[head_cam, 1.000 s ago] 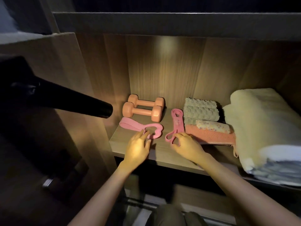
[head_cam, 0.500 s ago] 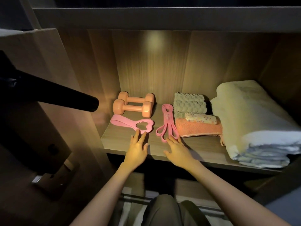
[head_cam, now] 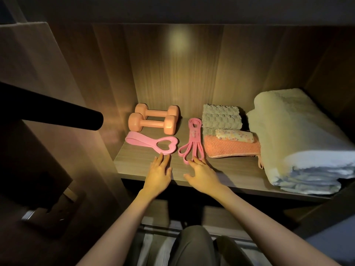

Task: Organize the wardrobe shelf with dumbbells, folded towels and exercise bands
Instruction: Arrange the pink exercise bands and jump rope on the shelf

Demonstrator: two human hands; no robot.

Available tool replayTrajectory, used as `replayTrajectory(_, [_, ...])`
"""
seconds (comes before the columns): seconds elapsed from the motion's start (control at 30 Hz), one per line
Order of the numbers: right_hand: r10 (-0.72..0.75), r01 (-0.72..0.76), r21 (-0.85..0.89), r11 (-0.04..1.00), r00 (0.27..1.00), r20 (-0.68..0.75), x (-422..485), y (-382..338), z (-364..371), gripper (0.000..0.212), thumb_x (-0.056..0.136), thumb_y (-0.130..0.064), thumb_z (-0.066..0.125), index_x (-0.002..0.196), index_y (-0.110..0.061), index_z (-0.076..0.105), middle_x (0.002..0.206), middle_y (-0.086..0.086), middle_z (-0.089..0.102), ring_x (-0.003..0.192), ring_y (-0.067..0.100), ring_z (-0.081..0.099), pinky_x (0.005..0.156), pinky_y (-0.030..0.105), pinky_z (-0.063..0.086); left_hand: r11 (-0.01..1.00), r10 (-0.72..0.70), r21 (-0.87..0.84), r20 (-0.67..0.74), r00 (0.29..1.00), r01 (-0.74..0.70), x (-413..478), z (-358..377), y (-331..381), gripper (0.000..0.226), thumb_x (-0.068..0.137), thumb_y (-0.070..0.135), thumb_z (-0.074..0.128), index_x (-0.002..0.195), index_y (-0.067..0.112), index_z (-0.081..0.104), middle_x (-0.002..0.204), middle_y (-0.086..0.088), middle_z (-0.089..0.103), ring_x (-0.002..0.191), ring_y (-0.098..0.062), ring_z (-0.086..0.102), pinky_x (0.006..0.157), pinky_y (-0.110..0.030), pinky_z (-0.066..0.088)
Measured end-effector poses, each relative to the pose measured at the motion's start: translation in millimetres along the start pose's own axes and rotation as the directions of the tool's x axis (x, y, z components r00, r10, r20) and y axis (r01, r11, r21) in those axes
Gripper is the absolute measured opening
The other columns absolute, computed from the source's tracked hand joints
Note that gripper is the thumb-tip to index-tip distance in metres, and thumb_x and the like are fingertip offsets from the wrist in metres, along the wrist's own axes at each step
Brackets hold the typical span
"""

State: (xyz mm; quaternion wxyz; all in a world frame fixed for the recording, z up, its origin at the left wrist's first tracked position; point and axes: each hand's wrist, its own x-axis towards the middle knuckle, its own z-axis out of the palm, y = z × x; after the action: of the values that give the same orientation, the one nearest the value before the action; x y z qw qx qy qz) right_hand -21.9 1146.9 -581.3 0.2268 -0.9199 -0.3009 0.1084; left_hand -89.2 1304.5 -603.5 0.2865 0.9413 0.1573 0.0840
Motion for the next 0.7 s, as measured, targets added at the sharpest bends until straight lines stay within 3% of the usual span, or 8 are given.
replayTrajectory(0.1, [-0.013,0.013,0.024,1.0,1.0,0.004,1.1,-0.7,-0.6,0.061,0.092,-0.037,0.056,0.146,-0.016,0.037,0.157,0.003,0.025,0.144,0.021,0.022,0.112,0.035,0.027,1.0,0.001,0.01,-0.007,1.0,-0.001,-1.1,1.7,1.1,0.054,0.099,0.016,0.045,0.149,0.013,0.027,0.158,-0.009,0.018,0.145,-0.034,0.014,0.117,-0.041,0.01])
replayTrajectory(0.27, [-0.073,0.071,0.044,0.996,0.997,0.04,-3.6,12.7,-5.6,0.06,0.093,-0.033,0.055,0.149,-0.022,0.032,0.159,-0.003,0.02,0.146,0.015,0.016,0.115,0.033,0.023,1.0,-0.029,0.0,0.002,1.0,0.029,-1.6,1.4,2.8,0.053,0.099,0.017,0.044,0.149,0.014,0.028,0.158,-0.009,0.019,0.145,-0.032,0.014,0.119,-0.042,0.011])
replayTrajectory(0.37, [-0.107,0.104,0.075,0.992,0.993,0.044,-8.1,24.3,-17.7,0.058,0.094,-0.03,0.054,0.148,-0.025,0.034,0.157,-0.008,0.024,0.144,0.012,0.023,0.115,0.034,0.027,0.999,-0.041,-0.014,-0.071,0.997,0.04,-4.9,-2.4,9.8,0.049,0.097,0.02,0.048,0.145,0.014,0.038,0.147,-0.01,0.042,0.136,-0.031,0.037,0.114,-0.045,0.029])
replayTrajectory(0.43, [-0.125,0.124,0.059,0.99,0.992,0.009,-9.7,31.8,-27.3,0.055,0.095,-0.03,0.053,0.147,-0.026,0.036,0.155,-0.01,0.027,0.142,0.011,0.026,0.113,0.035,0.03,1.0,-0.025,0.013,-0.208,0.978,0.029,-8.9,-4.1,20.5,0.042,0.095,0.025,0.05,0.136,0.017,0.05,0.123,-0.006,0.063,0.113,-0.026,0.058,0.103,-0.043,0.042])
replayTrajectory(0.5, [-0.142,0.143,0.035,0.989,0.989,-0.033,-9.1,37.4,-36.7,0.052,0.095,-0.031,0.053,0.145,-0.028,0.038,0.154,-0.012,0.029,0.141,0.009,0.027,0.112,0.036,0.032,0.998,0.053,0.057,-0.273,0.961,-0.038,-9.1,-3.2,32.4,0.04,0.094,0.028,0.051,0.133,0.019,0.054,0.114,-0.002,0.067,0.104,-0.022,0.062,0.098,-0.043,0.046])
replayTrajectory(0.63, [-0.15,0.147,-0.036,0.988,0.983,-0.105,-6.0,43.5,-58.6,0.052,0.095,-0.029,0.054,0.145,-0.028,0.04,0.152,-0.012,0.034,0.134,0.01,0.039,0.106,0.032,0.036,0.984,0.138,0.144,-0.222,0.965,-0.108,5.2,-1.4,56.4,0.046,0.096,0.035,0.049,0.14,0.022,0.047,0.14,-0.001,0.053,0.132,-0.021,0.045,0.109,-0.042,0.038])
replayTrajectory(0.7, [-0.124,0.113,-0.096,0.989,0.985,-0.121,-8.0,42.8,-77.6,0.052,0.096,-0.031,0.053,0.145,-0.03,0.037,0.152,-0.011,0.033,0.137,0.012,0.034,0.107,0.033,0.036,0.981,0.123,0.17,-0.155,0.98,-0.096,12.4,-6.9,73.1,0.049,0.097,0.038,0.046,0.144,0.026,0.041,0.148,0.002,0.043,0.14,-0.021,0.033,0.113,-0.039,0.032])
